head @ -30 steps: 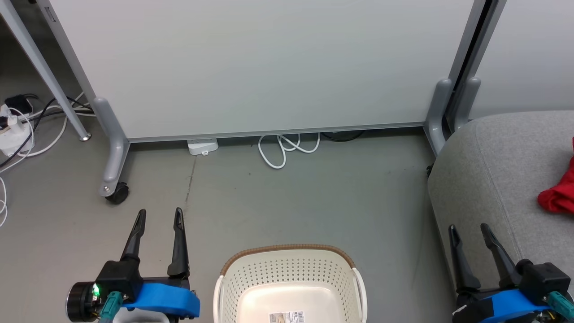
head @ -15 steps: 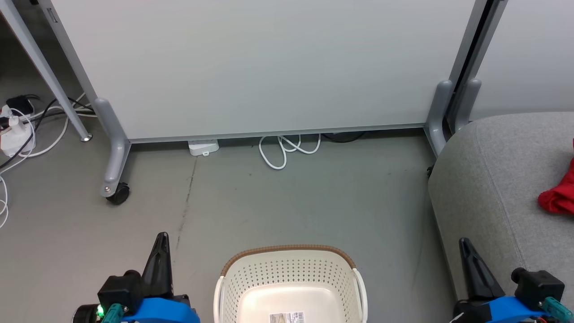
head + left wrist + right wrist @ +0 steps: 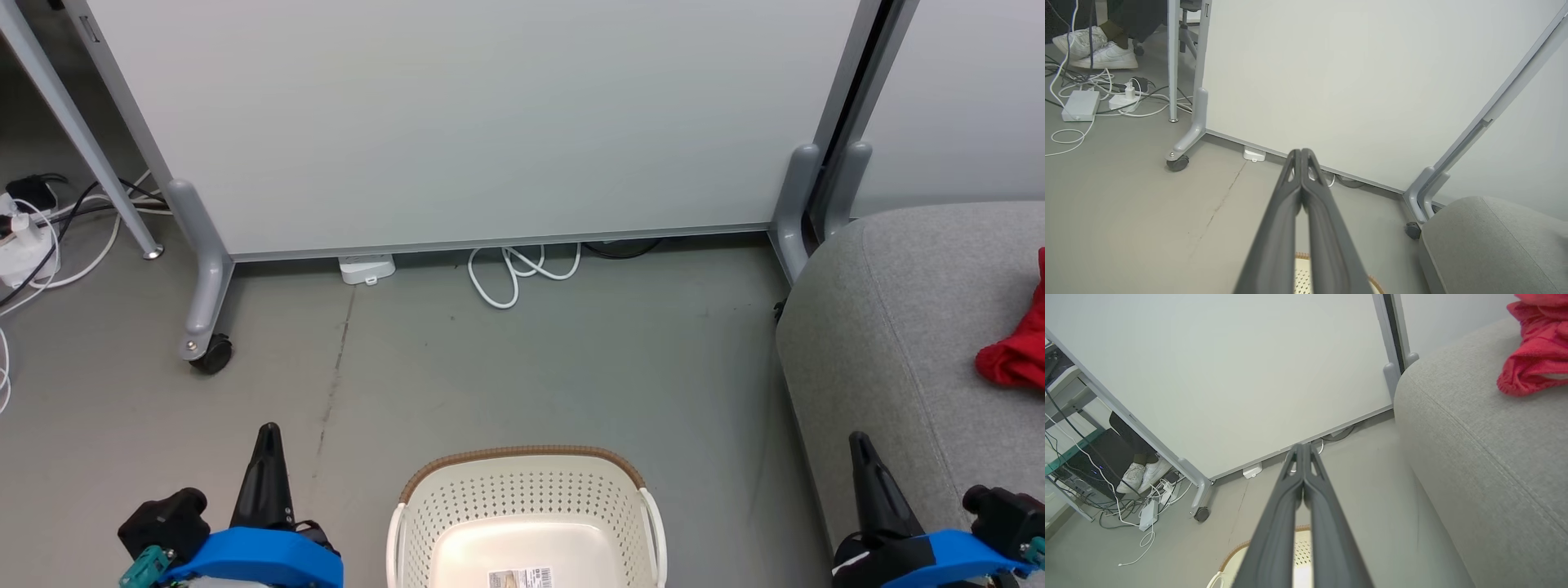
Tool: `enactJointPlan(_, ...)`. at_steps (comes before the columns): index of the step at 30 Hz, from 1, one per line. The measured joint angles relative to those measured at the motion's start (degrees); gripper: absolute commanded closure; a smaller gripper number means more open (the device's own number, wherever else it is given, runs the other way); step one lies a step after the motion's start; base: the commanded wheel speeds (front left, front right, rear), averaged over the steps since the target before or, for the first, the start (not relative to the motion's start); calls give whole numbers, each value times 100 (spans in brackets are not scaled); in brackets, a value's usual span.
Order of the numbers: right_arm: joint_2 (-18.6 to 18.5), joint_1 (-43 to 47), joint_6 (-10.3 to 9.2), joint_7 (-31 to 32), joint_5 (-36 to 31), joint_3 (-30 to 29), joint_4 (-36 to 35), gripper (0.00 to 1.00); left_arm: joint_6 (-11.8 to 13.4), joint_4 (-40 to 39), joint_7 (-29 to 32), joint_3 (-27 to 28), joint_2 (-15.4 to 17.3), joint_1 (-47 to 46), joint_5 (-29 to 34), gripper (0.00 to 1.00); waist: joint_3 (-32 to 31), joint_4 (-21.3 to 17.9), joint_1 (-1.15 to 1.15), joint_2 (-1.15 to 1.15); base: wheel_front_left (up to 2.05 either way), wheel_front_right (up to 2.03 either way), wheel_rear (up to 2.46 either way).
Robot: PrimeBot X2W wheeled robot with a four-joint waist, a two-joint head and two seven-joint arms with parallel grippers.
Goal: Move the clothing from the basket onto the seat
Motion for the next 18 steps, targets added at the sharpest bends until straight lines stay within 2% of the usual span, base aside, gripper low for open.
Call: enactJointPlan(18, 54, -139, -1, 398, 1530, -99, -63, 100, -51, -113, 407, 200, -2, -106, -1628, 100, 3, -57, 0, 0, 0, 0, 0)
